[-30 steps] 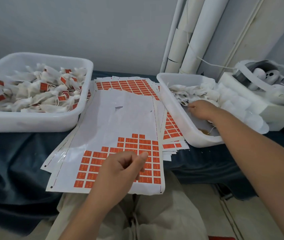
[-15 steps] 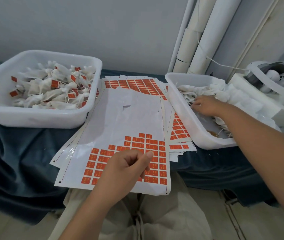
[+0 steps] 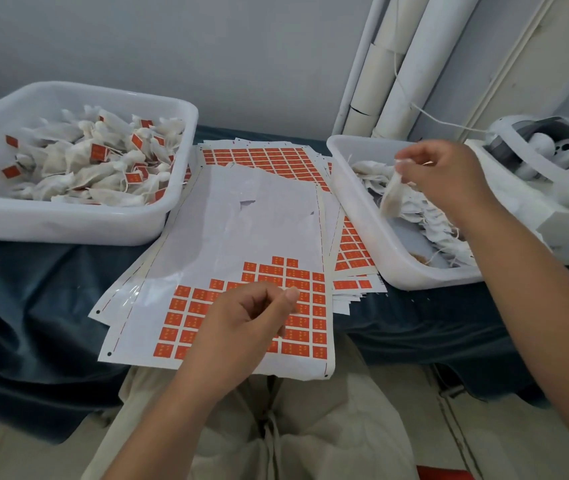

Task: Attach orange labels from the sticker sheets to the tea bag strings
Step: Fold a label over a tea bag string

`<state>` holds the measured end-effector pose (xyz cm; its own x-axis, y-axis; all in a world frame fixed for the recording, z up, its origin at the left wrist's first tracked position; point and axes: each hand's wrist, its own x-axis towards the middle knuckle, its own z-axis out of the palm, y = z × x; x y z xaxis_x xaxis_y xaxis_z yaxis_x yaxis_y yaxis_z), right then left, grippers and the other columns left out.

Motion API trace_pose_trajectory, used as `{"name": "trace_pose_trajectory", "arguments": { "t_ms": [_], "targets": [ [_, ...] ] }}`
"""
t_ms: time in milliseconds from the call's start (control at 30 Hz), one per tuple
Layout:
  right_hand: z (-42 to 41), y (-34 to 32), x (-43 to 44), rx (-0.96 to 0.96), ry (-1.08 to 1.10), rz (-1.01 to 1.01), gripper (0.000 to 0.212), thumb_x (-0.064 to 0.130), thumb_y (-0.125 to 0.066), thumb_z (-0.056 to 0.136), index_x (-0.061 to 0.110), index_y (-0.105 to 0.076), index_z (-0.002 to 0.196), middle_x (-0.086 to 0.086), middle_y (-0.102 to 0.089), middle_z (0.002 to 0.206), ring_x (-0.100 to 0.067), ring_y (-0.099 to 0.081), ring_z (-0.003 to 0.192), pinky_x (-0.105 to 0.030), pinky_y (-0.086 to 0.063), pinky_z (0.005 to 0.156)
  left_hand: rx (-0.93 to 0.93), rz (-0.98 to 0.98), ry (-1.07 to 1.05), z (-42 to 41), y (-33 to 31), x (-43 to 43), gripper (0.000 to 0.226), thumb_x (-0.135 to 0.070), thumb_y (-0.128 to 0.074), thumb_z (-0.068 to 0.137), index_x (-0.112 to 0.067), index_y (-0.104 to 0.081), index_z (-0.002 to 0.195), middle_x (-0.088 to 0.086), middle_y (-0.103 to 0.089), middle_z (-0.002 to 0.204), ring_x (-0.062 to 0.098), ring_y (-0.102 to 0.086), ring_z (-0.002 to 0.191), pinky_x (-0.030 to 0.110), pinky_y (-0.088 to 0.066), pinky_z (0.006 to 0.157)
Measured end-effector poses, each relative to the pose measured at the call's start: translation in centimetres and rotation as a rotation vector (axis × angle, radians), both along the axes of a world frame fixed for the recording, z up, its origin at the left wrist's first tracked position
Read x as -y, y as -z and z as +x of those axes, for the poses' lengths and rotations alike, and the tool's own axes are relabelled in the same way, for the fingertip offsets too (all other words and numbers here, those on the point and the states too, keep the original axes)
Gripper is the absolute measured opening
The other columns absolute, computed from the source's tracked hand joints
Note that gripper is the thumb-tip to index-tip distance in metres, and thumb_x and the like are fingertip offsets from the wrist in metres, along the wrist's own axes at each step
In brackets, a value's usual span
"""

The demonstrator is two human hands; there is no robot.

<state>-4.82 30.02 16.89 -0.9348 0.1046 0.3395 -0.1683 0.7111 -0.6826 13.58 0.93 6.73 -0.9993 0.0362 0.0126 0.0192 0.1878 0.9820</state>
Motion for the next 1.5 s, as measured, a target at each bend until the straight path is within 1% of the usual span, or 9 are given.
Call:
{"name": "trace_pose_trajectory", "arguments": {
  "t_ms": [200, 400, 600, 833, 933, 1033, 1133, 1300, 1500],
  "targets": [
    [8.9, 0.9, 5.7, 0.051, -0.233, -0.242, 0.023, 0.030, -0.073, 0.093, 0.043, -0.071, 0.111, 0.012, -0.074, 0.089, -0.006, -0.073, 0.077, -0.022, -0.057, 0.067, -0.186, -0.012, -0.120, 1.1, -0.9, -0.7, 0.031, -0.063, -0.061, 0.086, -0.053, -0.061, 0.115, -0.030, -0.070, 0.108, -0.004, -0.071, 0.099, 0.011, -0.058, 0.070],
    [15.3, 5.8, 11.1, 0.223, -0.367, -0.400, 0.030, 0.030, -0.081, 0.091, 0.045, -0.069, 0.114, 0.006, -0.077, 0.089, -0.010, -0.076, 0.084, -0.024, -0.059, 0.070, -0.353, -0.392, -0.086, 2.1, -1.2, -1.6, 0.081, -0.067, -0.068, 0.085, -0.043, -0.035, 0.156, -0.027, -0.057, 0.136, -0.007, -0.056, 0.118, 0.012, -0.051, 0.091],
    [16.8, 7.9, 12.0, 0.258, -0.366, -0.628, 0.025, 0.033, -0.086, 0.082, 0.040, -0.074, 0.104, 0.000, -0.079, 0.086, -0.014, -0.078, 0.086, -0.018, -0.058, 0.076, -0.382, -0.325, -0.148, 1.9, -0.8, -1.4, 0.035, -0.026, -0.073, 0.098, -0.031, -0.071, 0.133, -0.018, -0.078, 0.111, -0.007, -0.070, 0.099, 0.009, -0.055, 0.084],
    [16.9, 10.4, 11.7, 0.367, -0.470, -0.777, 0.063, 0.078, -0.073, 0.079, 0.038, -0.069, 0.129, -0.002, -0.072, 0.126, -0.024, -0.068, 0.122, -0.054, -0.053, 0.105, -0.111, 0.198, -0.099, 1.6, -1.2, -0.7, 0.016, -0.026, -0.080, 0.093, -0.033, -0.081, 0.107, -0.011, -0.081, 0.096, 0.008, -0.078, 0.093, 0.028, -0.061, 0.081],
    [17.4, 10.7, 12.2, 0.617, -0.637, -0.684, 0.061, 0.071, -0.072, 0.086, 0.022, -0.075, 0.122, -0.008, -0.076, 0.121, -0.029, -0.070, 0.117, -0.059, -0.052, 0.105, -0.187, 0.070, -0.081, 2.0, -1.4, -0.3, 0.029, -0.014, -0.079, 0.092, -0.042, -0.082, 0.099, -0.019, -0.080, 0.093, 0.000, -0.076, 0.091, 0.012, -0.057, 0.075],
    [17.6, 10.5, 12.1, 0.638, -0.570, -0.645, 0.059, 0.075, -0.077, 0.076, 0.023, -0.079, 0.104, -0.003, -0.075, 0.090, -0.012, -0.067, 0.082, -0.030, -0.055, 0.075, -0.235, -0.225, -0.095, 2.0, -2.0, 0.8, 0.038, -0.012, -0.078, 0.088, -0.050, -0.077, 0.097, -0.032, -0.075, 0.088, -0.012, -0.071, 0.086, 0.004, -0.051, 0.070],
    [18.0, 10.3, 12.2, 0.620, -0.578, -0.637, 0.032, 0.051, -0.073, 0.094, 0.025, -0.078, 0.112, 0.001, -0.080, 0.106, -0.010, -0.075, 0.098, -0.018, -0.056, 0.080, -0.216, -0.334, -0.062, 2.2, -2.9, 1.9, 0.041, -0.018, -0.082, 0.085, -0.058, -0.072, 0.082, -0.035, -0.072, 0.079, -0.013, -0.070, 0.078, 0.005, -0.049, 0.063],
    [17.6, 10.3, 12.1, 0.618, -0.388, -0.629, 0.017, 0.050, -0.072, 0.095, 0.039, -0.076, 0.108, 0.019, -0.078, 0.109, -0.003, -0.076, 0.099, -0.031, -0.059, 0.085, -0.136, -0.371, -0.120, 1.9, -4.0, 4.1, 0.012, -0.034, -0.083, 0.088, -0.046, -0.079, 0.088, -0.030, -0.074, 0.076, -0.005, -0.072, 0.072, 0.011, -0.053, 0.055],
    [17.8, 10.9, 12.2, 0.711, -0.680, -0.773, 0.058, 0.075, -0.065, 0.088, 0.029, -0.071, 0.123, 0.005, -0.073, 0.117, -0.014, -0.070, 0.110, -0.043, -0.047, 0.107, -0.220, -0.543, -0.031, 1.8, -4.0, 4.0, 0.010, -0.040, -0.069, 0.096, -0.041, -0.077, 0.091, -0.020, -0.073, 0.076, 0.007, -0.067, 0.070, 0.020, -0.051, 0.059]
  ]
}}
